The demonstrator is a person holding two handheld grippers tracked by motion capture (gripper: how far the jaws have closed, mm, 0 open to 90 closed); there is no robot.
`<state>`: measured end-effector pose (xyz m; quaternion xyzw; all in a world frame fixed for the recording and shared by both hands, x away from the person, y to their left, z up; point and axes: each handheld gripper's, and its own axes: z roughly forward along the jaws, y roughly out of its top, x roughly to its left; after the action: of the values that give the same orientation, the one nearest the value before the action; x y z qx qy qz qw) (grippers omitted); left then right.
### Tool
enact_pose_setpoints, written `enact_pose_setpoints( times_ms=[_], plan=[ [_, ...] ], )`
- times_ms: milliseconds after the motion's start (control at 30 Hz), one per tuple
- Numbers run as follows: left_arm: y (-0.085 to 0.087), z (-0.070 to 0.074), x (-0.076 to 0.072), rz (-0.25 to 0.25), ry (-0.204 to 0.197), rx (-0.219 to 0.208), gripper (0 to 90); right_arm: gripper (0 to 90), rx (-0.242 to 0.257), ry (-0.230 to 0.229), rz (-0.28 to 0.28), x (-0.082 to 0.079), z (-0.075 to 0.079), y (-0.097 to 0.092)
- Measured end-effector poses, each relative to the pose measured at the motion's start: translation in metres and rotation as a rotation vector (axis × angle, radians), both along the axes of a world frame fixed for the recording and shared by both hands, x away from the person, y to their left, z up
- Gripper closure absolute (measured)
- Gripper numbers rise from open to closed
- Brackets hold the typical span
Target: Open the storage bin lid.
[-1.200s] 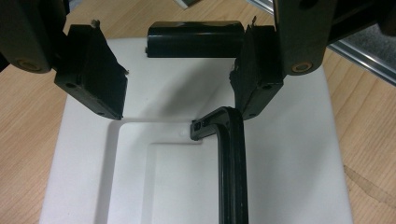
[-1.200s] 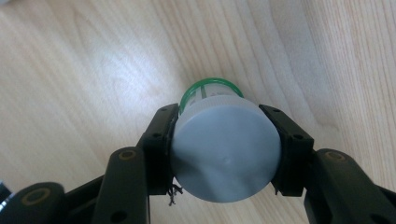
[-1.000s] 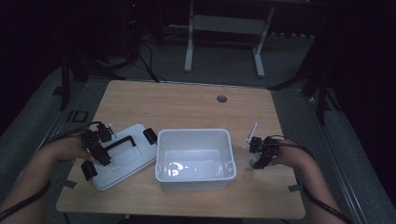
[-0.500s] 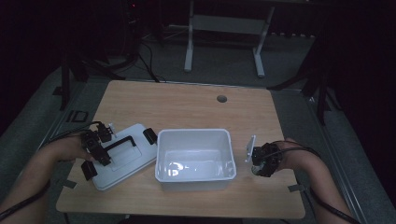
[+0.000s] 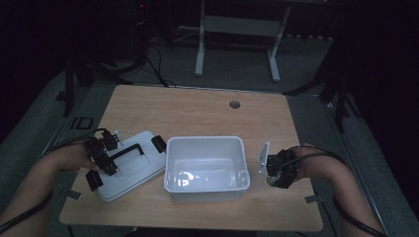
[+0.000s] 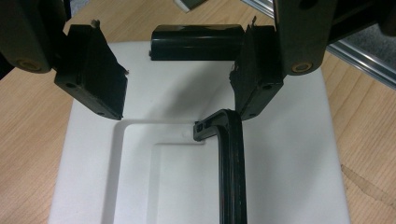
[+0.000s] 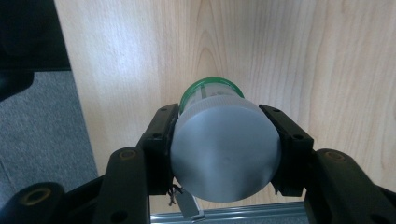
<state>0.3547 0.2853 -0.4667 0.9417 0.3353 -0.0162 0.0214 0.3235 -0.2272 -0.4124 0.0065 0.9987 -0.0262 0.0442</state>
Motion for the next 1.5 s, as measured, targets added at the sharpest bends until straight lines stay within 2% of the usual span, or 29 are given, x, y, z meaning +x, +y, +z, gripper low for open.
enact_pose_setpoints(
  times_ms=[100,633,733,800,900,1167,1500],
  plan=[
    [0.000,0.000,-0.001,0.003,-0.001,0.000,34.6,50.1,0.001,-0.015,-0.015,0.000,0.009,0.003],
    [-0.003,0.005,0.000,-0.007,-0.002,-0.001,34.5,50.1,0.014,-0.045,0.007,-0.001,0.048,0.027],
    [-0.002,0.004,-0.001,-0.005,-0.001,0.007,34.6,50.1,0.019,-0.051,0.010,-0.001,0.055,0.031],
    [-0.003,0.002,-0.002,-0.014,0.005,0.032,34.6,50.1,0.021,-0.058,0.014,-0.001,0.059,0.034],
    [-0.003,0.003,-0.001,-0.012,0.003,0.023,34.6,50.1,0.020,-0.072,0.008,-0.001,0.064,0.039],
    [-0.002,0.006,-0.001,-0.006,-0.008,0.013,34.6,50.1,0.049,-0.082,0.027,0.000,0.071,0.055],
    [-0.007,0.009,0.001,-0.020,-0.021,0.008,34.5,50.1,0.080,-0.066,0.052,0.003,0.067,0.084]
  ],
)
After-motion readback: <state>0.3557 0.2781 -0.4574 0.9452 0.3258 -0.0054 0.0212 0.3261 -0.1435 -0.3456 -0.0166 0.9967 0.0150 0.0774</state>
